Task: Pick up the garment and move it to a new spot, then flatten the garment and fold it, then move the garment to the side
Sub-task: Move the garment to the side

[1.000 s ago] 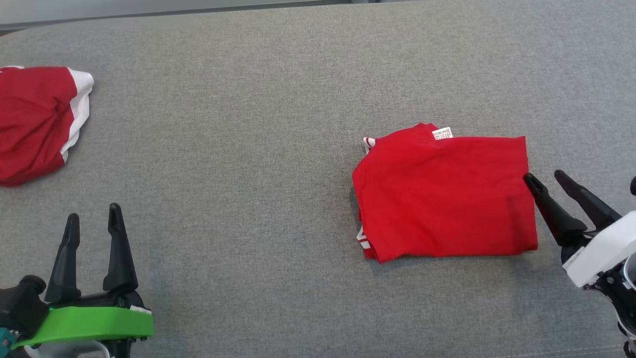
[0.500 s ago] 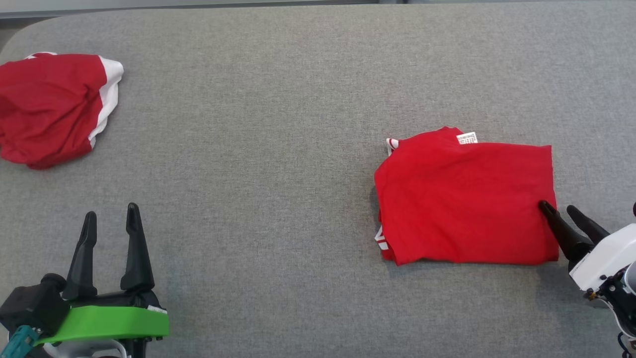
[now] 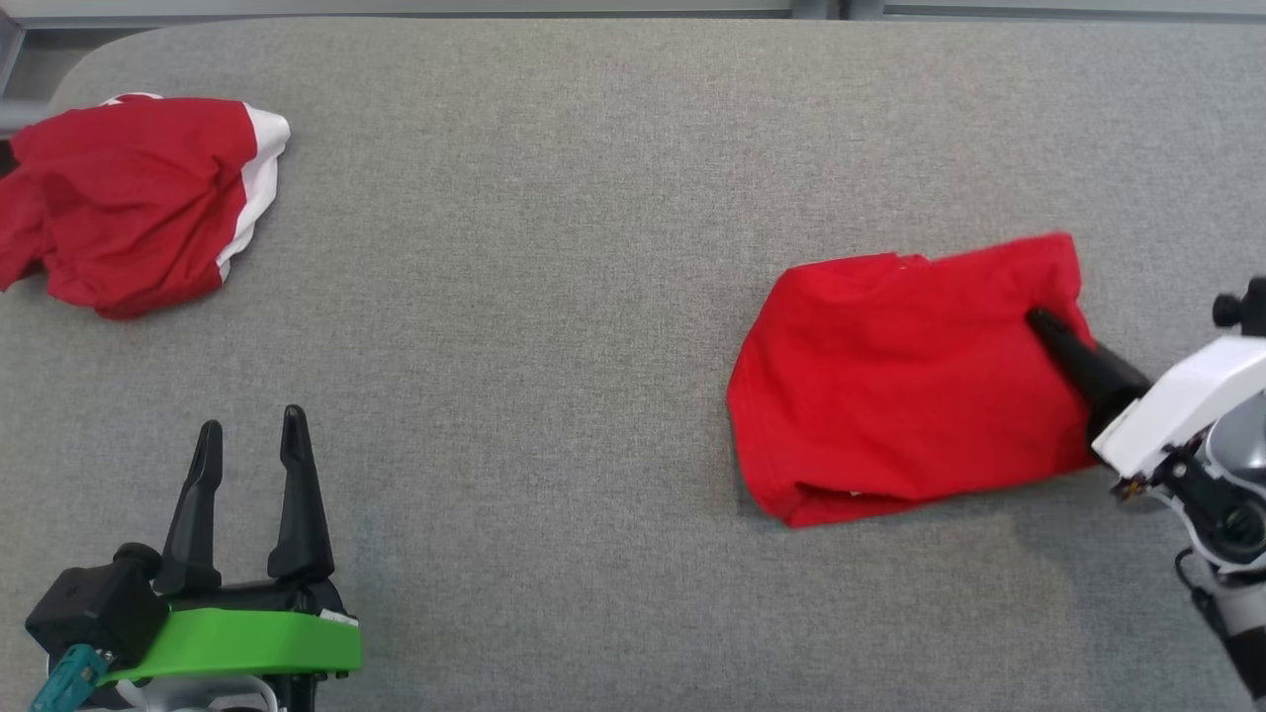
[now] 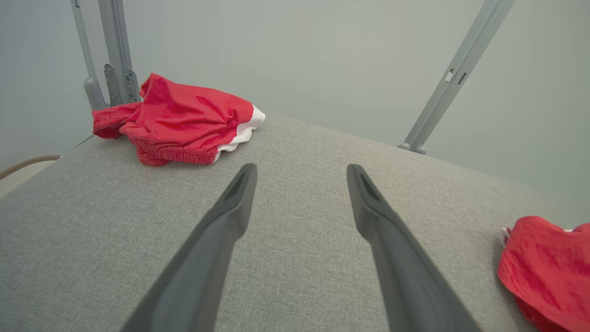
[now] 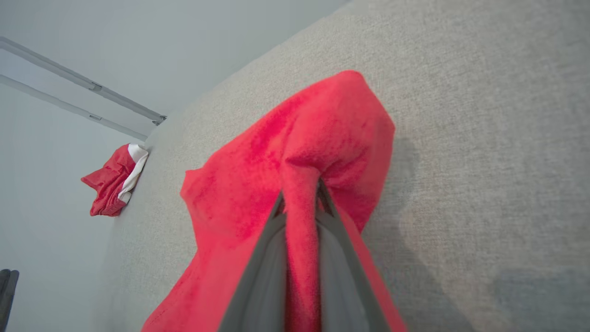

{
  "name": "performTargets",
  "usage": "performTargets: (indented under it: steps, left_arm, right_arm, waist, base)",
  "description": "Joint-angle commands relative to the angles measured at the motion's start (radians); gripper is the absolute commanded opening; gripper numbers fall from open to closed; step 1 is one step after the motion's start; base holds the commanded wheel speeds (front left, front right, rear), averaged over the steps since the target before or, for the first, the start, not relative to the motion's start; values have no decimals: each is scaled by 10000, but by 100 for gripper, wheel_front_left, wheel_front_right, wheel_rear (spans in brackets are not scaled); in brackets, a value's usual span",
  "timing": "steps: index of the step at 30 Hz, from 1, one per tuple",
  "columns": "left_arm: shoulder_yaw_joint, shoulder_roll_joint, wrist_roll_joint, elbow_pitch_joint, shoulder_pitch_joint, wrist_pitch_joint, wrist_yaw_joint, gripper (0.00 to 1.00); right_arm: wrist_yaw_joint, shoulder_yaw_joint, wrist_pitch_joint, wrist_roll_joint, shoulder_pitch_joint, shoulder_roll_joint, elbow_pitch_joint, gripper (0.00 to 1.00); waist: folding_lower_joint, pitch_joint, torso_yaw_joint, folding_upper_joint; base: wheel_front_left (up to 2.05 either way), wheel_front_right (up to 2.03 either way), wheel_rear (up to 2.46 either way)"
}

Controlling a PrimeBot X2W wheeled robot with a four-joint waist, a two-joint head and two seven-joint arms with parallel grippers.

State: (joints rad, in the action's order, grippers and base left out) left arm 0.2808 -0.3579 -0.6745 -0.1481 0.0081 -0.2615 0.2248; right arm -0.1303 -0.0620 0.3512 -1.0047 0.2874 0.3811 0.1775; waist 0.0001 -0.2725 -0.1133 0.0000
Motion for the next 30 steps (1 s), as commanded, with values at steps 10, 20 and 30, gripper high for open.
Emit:
performTargets:
  steps: [10, 20, 30]
  left_arm:
    - [71, 199, 203, 47, -618, -37, -290, 100]
    - [-62, 13, 308, -109, -1128, -22, -315, 100]
    - [151, -60, 435, -112, -1747, 117, -494, 100]
  right_arm:
    - [-6, -478, 1790, 557, 1629, 1753, -274, 0]
    - [-6, 378, 1606, 1807, 2825, 3160, 1267, 0]
    - [-4, 910, -333, 4706, 3639, 4226, 3788, 0]
  waist:
    - [-1, -665, -93, 0]
    - [-1, -1435, 64, 0]
    - [-1, -1962, 166, 0]
  base:
    - [0, 0, 0]
    - [0, 0, 0]
    - [0, 0, 0]
